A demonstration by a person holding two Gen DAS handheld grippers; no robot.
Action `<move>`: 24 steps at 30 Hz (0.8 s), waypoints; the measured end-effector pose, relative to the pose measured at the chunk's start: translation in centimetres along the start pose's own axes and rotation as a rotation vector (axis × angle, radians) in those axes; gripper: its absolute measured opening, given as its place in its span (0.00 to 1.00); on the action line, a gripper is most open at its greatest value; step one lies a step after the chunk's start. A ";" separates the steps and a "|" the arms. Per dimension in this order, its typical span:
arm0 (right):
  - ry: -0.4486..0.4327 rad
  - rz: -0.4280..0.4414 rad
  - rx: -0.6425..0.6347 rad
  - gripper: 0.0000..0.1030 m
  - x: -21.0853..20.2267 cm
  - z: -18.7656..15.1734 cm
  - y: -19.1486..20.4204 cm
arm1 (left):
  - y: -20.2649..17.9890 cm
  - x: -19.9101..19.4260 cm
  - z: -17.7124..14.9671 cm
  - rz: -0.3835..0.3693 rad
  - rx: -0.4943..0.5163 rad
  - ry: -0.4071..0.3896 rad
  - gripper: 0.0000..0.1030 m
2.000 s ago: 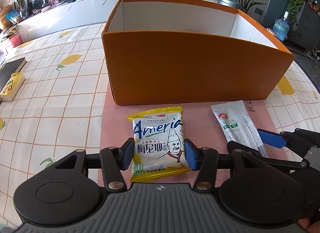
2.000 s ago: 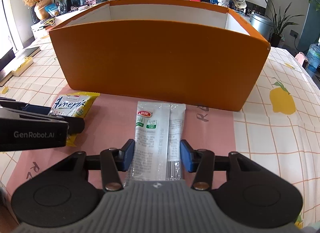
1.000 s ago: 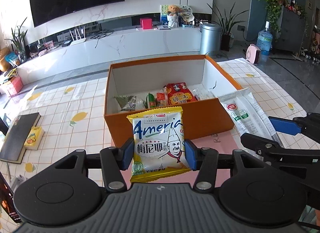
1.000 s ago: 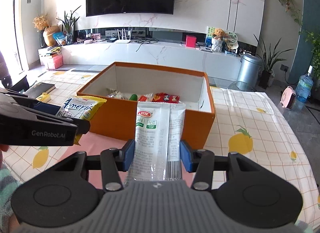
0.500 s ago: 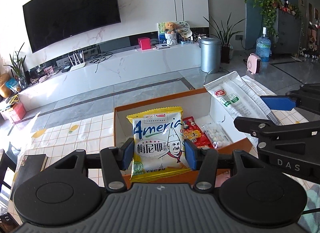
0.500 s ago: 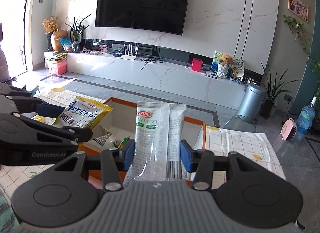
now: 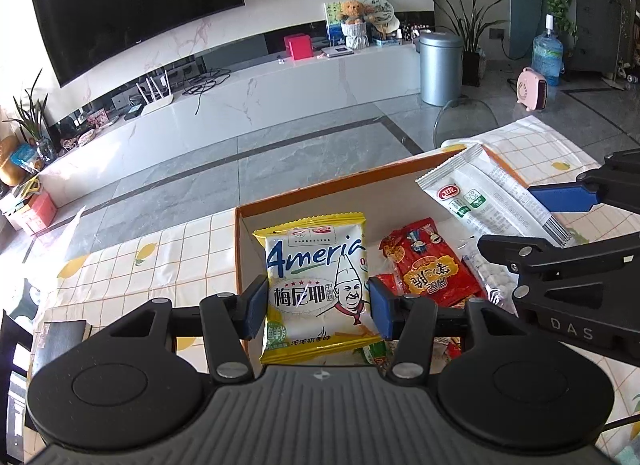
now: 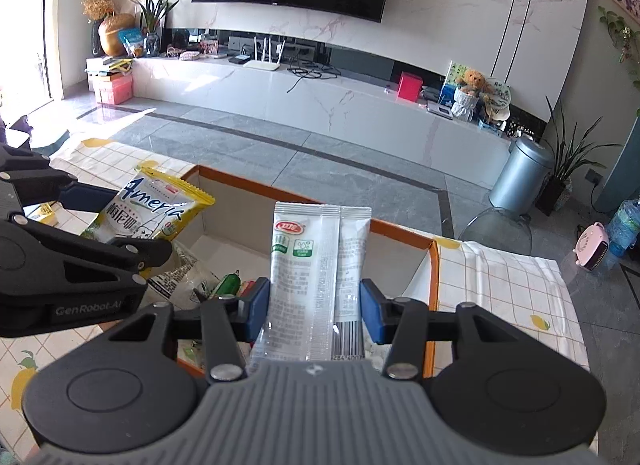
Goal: Organize snacks
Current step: 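Lift the Ameria bag and white sachet and lower them into the box, then open the left tool releasing the Ameria bag while the right tool releases the sachet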
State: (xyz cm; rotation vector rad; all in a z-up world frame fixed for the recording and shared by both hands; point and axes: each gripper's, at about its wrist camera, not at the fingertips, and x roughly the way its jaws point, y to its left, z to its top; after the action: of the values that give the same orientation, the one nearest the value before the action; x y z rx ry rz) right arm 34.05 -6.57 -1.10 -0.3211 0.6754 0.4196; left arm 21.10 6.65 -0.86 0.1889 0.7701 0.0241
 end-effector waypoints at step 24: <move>0.254 -0.059 -0.111 0.45 11.1 -1.9 0.7 | -1.0 8.0 -0.3 0.039 0.134 0.180 0.58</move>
State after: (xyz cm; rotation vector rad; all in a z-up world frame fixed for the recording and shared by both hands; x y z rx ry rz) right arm 40.49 -3.78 -9.93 -0.5037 0.8896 0.3640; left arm 26.60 6.38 -6.70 0.3328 0.9481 0.0267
